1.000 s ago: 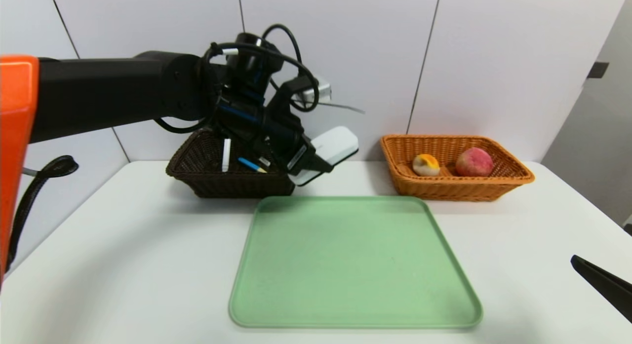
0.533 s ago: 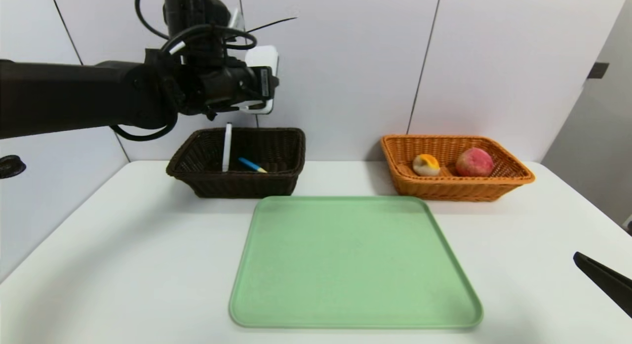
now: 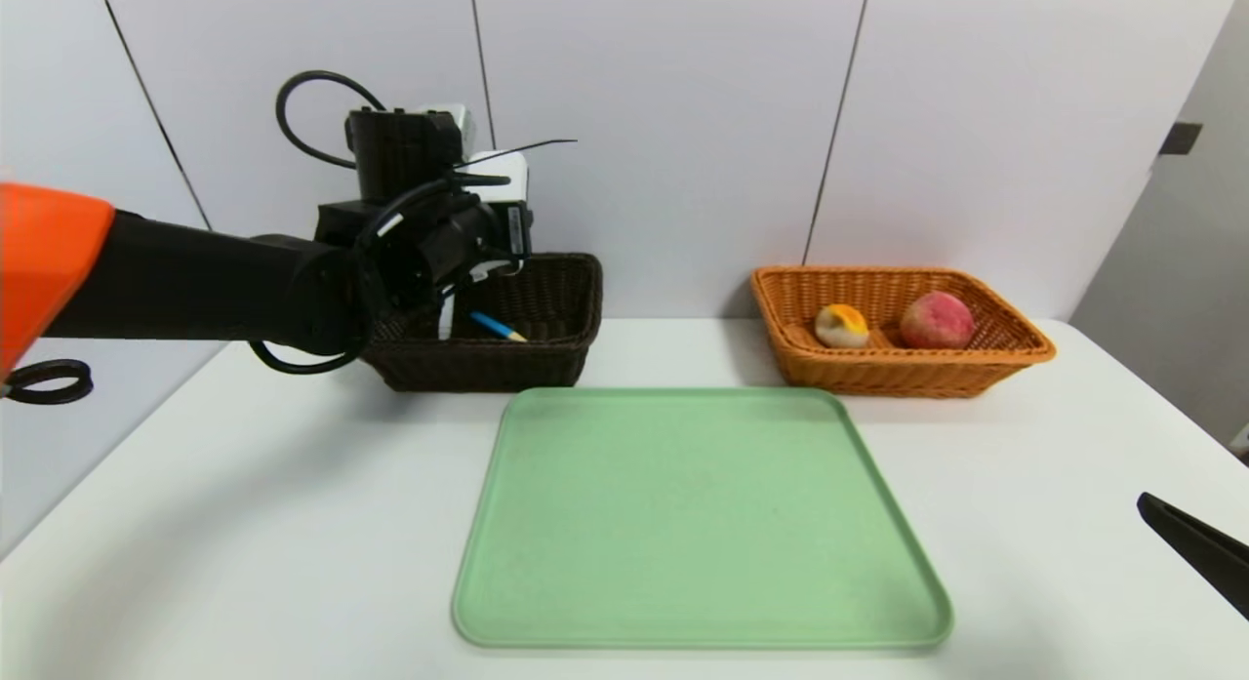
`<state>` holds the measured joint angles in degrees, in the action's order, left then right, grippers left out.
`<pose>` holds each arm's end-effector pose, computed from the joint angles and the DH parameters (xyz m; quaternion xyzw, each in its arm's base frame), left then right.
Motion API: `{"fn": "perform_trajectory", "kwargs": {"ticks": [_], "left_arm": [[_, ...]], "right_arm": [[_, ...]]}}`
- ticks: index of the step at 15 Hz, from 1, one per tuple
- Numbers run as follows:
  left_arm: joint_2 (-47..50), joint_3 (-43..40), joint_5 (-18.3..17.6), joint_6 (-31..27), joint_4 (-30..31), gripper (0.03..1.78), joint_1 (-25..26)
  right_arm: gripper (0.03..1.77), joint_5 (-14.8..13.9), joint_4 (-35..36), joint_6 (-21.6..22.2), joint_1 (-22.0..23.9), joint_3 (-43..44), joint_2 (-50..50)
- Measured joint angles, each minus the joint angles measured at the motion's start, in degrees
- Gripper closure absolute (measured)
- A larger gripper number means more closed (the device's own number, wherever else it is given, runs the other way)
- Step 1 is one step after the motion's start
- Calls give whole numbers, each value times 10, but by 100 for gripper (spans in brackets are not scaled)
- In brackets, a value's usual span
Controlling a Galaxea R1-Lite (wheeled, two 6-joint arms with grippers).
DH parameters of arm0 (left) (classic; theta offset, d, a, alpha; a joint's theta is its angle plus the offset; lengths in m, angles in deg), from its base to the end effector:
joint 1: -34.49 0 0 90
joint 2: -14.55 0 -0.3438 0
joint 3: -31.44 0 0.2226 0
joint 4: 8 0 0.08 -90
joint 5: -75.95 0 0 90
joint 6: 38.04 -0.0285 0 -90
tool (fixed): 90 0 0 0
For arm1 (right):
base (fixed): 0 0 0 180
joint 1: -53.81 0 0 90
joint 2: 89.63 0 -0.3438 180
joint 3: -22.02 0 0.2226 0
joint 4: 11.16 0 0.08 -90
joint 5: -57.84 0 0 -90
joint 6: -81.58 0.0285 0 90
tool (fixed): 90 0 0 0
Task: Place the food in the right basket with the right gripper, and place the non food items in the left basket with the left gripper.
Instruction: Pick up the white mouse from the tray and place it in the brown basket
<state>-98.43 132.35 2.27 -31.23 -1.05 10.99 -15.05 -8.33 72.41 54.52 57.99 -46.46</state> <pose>0.4240 -0.1756 0.2604 -0.0440 0.0456 -0.0599 0.9962 0.0771 0.0074 0.1991 -0.0732 0.0262 0.1451 0.9864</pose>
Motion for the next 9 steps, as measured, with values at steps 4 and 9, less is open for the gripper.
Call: {"fn": "perform_trajectory", "kwargs": {"ticks": [4, 9], "left_arm": [[-43, -15, 0, 0, 43, 81, -1], [-78, -16, 0, 2, 46, 81, -2]], "right_arm": [[10, 0, 0, 0, 0, -1, 0], [10, 0, 0, 0, 0, 0, 1]]}}
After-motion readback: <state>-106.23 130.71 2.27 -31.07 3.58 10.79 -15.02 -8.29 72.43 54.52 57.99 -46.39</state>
